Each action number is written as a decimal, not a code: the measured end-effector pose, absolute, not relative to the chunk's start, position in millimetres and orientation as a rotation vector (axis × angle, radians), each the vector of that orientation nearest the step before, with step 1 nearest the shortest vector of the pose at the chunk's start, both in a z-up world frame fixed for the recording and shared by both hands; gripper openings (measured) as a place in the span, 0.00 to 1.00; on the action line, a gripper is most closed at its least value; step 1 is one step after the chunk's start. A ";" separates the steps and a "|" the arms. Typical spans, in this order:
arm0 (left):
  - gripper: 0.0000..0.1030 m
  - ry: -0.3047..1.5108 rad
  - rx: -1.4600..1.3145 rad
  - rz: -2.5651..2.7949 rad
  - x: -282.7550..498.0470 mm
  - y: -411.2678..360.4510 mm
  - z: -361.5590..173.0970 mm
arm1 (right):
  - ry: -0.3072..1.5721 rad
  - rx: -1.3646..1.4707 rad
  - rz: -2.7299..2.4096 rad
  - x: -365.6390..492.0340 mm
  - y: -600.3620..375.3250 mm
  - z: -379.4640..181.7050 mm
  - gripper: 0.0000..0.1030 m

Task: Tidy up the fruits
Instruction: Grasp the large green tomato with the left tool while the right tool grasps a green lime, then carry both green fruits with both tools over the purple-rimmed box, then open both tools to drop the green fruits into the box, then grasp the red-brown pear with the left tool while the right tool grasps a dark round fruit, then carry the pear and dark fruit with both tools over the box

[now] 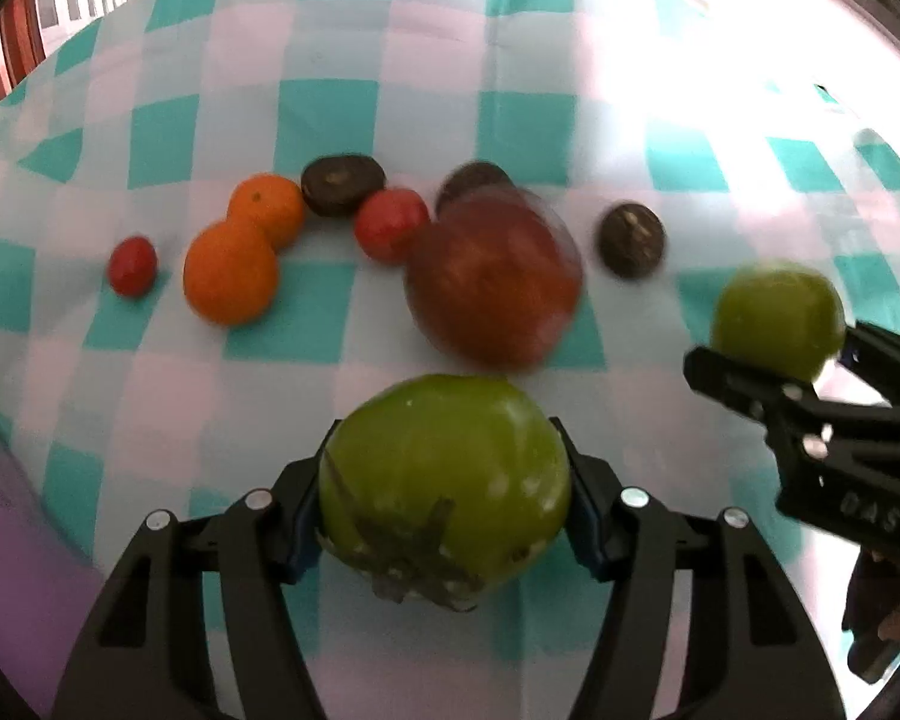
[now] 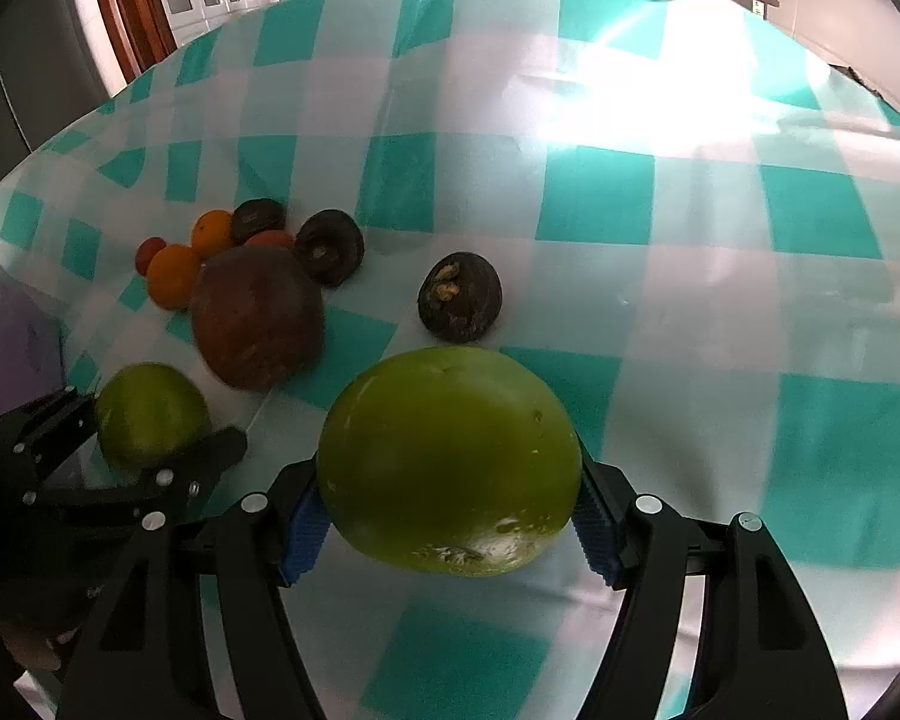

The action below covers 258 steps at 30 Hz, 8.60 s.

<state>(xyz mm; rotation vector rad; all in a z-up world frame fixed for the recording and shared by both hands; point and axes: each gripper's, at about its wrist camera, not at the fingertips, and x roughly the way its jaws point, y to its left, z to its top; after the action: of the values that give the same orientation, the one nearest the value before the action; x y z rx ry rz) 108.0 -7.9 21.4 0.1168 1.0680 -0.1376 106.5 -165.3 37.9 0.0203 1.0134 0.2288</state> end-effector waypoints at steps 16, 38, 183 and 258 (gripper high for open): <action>0.62 0.778 0.109 -0.011 -73.4 13.1 224.9 | 0.804 -0.030 0.397 -23.2 -171.5 234.6 0.65; 0.62 0.620 -0.031 0.093 -275.7 140.0 298.1 | 0.717 -0.169 0.591 -174.7 -112.8 326.6 0.65; 0.64 1.032 -0.046 0.017 184.4 -15.9 11.5 | 0.967 -0.093 0.400 189.0 -171.7 44.4 0.39; 0.63 0.963 -0.318 0.431 -173.0 222.4 159.7 | 0.938 -0.425 1.076 -22.6 104.6 197.0 0.39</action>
<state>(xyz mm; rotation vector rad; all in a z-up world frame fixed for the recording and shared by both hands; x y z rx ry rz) -173.0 222.5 159.7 -0.3181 0.9632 0.4308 -22.6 104.6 197.0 -0.4250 0.9376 1.0756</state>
